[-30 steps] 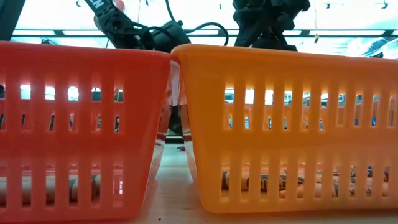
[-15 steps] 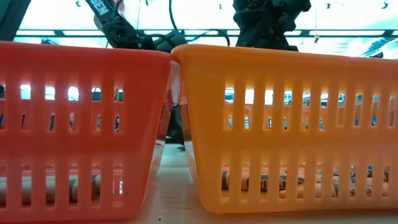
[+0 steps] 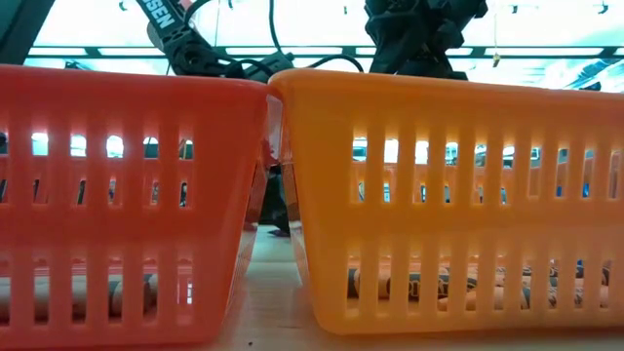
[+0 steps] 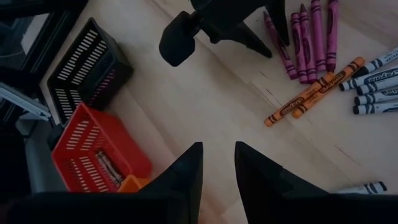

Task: Sort crayons
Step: Put the violet crayon into the black bin

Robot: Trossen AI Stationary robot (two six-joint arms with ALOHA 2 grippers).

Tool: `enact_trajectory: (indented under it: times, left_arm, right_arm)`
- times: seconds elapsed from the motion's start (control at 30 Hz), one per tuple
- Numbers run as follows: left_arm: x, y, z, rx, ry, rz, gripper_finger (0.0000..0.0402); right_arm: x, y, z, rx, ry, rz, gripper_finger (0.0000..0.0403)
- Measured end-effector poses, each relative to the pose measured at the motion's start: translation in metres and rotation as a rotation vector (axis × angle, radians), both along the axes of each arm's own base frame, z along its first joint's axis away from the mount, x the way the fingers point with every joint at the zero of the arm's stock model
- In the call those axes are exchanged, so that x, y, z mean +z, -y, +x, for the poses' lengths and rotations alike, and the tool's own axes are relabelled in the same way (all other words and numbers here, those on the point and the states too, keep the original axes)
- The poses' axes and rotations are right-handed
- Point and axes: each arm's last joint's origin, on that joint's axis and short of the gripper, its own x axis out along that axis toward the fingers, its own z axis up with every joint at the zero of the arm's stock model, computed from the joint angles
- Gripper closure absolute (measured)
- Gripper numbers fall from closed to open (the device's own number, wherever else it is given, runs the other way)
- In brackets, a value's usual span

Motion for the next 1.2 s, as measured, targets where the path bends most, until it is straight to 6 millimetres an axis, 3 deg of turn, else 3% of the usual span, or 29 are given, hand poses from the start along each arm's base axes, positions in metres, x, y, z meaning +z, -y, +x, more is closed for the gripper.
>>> enact_trajectory:
  times: [0.27,0.6,1.2]
  left_arm:
    - [-0.002,0.000,-0.003,0.014,-0.034,-0.046,0.0382]
    - [0.003,0.000,-0.004,0.118,-0.034,-0.121,0.0377]
    - [0.079,0.005,-0.032,0.390,0.059,-0.309,0.0377]
  right_arm:
    - [0.000,0.001,0.000,0.012,0.000,-0.014,0.0305]
    - [0.000,0.001,-0.002,0.068,-0.029,0.010,0.0305]
    - [0.019,0.008,-0.016,0.158,0.007,-0.082,0.0305]
